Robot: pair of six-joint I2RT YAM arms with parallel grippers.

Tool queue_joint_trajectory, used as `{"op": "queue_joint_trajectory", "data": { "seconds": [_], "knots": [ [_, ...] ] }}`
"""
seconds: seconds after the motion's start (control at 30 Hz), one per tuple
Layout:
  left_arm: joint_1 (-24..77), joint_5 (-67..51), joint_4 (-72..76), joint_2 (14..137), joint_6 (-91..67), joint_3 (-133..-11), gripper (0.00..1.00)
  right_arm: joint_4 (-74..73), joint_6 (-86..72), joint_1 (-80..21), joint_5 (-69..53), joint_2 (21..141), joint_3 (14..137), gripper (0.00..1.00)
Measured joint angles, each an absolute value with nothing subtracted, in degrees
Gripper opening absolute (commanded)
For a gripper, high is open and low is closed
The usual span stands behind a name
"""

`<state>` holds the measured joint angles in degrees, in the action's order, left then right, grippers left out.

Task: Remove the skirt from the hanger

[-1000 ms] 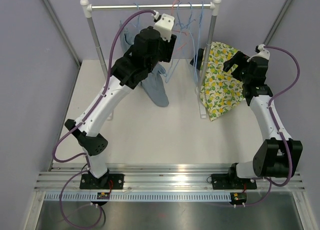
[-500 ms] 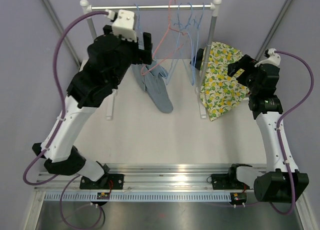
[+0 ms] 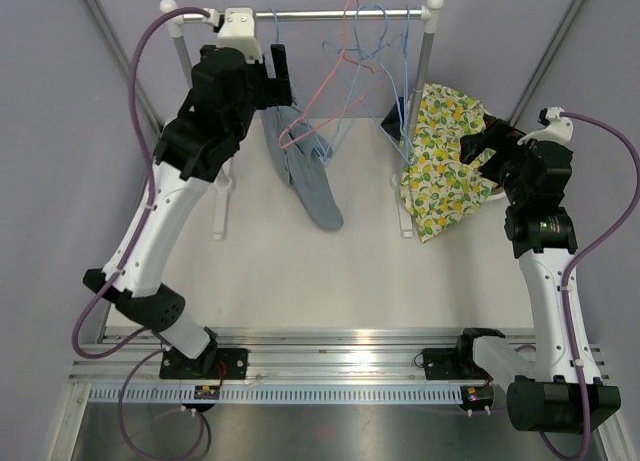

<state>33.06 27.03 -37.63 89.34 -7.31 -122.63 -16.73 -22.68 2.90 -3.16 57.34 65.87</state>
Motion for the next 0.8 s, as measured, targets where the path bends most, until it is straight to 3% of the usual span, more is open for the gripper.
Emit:
{"op": "queue_joint_trajectory", "data": {
  "seconds": [0.2, 0.33, 0.37, 0.43, 0.47, 0.67, 0.8],
  "knots": [
    [31.7, 21.5, -37.1, 97.3, -10.5, -122.8, 0.86, -17.3, -21.8, 2.9, -3.1, 57.1, 65.3, 0.99],
    [31.5, 20.4, -36.3, 101.7, -11.7, -125.1, 0.73, -17.5, -21.1, 2.9, -3.0, 57.0, 65.2, 0.99],
    [31.5, 20.3, -36.3, 102.5, -11.9, -125.6, 0.58, -17.5, -20.9, 2.9, -3.0, 57.0, 65.2, 0.99],
    [31.4, 20.1, -36.1, 103.4, -12.5, -126.0, 0.41, -17.5, -20.7, 2.9, -2.9, 57.0, 65.2, 0.99],
    [31.4, 20.1, -36.1, 103.7, -12.5, -126.0, 0.27, -17.5, -20.6, 2.9, -2.8, 57.0, 65.2, 0.99],
    [30.6, 21.3, -34.6, 102.6, -12.7, -123.0, 0.0, -17.5, -20.4, 2.9, -2.7, 56.9, 65.2, 0.98],
    [29.4, 21.4, -33.2, 100.2, -11.7, -119.4, 0.0, -17.5, -20.5, 2.9, -2.7, 56.6, 65.2, 0.98]
  ]
}}
